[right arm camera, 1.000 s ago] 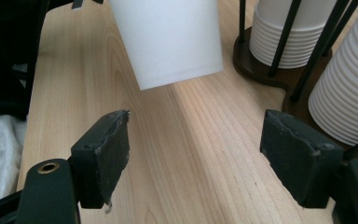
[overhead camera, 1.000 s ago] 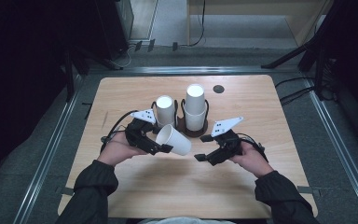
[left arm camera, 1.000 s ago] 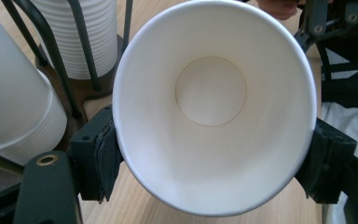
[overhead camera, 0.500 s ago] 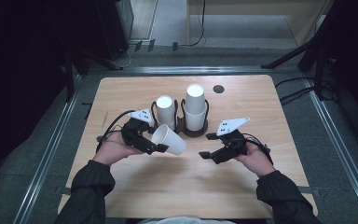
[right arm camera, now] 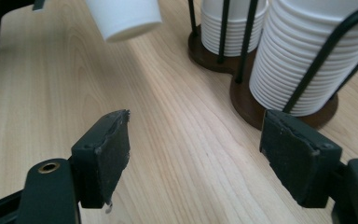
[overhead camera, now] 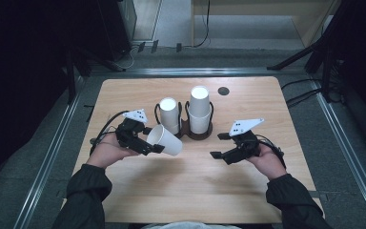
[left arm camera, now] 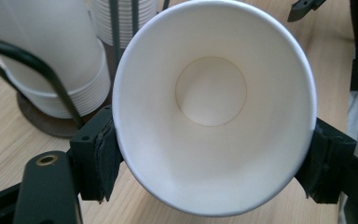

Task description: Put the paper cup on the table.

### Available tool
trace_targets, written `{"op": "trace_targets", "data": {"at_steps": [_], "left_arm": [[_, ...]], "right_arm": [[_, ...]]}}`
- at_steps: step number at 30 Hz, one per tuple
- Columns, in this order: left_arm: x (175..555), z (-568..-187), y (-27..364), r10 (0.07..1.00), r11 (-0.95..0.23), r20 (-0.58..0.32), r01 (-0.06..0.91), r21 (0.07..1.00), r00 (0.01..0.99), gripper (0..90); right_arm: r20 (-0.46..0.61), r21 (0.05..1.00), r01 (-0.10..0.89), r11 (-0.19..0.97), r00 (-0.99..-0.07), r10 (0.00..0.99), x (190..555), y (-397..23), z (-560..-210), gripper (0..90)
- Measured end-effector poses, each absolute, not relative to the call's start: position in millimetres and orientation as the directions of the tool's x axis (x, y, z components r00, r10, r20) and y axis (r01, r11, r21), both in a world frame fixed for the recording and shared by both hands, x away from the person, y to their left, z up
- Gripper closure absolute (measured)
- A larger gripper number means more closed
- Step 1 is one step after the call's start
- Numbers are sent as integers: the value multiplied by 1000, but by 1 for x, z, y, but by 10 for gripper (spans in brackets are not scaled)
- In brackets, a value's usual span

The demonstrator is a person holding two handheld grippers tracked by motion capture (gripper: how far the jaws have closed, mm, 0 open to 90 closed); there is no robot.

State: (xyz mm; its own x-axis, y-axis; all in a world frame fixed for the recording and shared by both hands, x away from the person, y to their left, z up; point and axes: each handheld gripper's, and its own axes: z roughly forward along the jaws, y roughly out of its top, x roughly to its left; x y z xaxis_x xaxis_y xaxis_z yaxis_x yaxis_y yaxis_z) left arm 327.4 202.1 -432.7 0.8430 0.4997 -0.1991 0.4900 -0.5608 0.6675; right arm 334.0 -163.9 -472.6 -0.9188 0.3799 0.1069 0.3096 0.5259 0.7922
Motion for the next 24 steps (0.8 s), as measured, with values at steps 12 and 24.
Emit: {"op": "trace_targets", "data": {"at_steps": [12, 24], "left_arm": [[325, -431, 226, 551, -552, -189, 525, 648, 813, 212], [326, -434, 252, 620, -530, -177, 574, 624, 764, 211]], "right_arm": [[93, 790, 327, 518, -900, 426, 338, -176, -473, 247], [138, 784, 379, 491, -878, 459, 343, -181, -478, 245]]}}
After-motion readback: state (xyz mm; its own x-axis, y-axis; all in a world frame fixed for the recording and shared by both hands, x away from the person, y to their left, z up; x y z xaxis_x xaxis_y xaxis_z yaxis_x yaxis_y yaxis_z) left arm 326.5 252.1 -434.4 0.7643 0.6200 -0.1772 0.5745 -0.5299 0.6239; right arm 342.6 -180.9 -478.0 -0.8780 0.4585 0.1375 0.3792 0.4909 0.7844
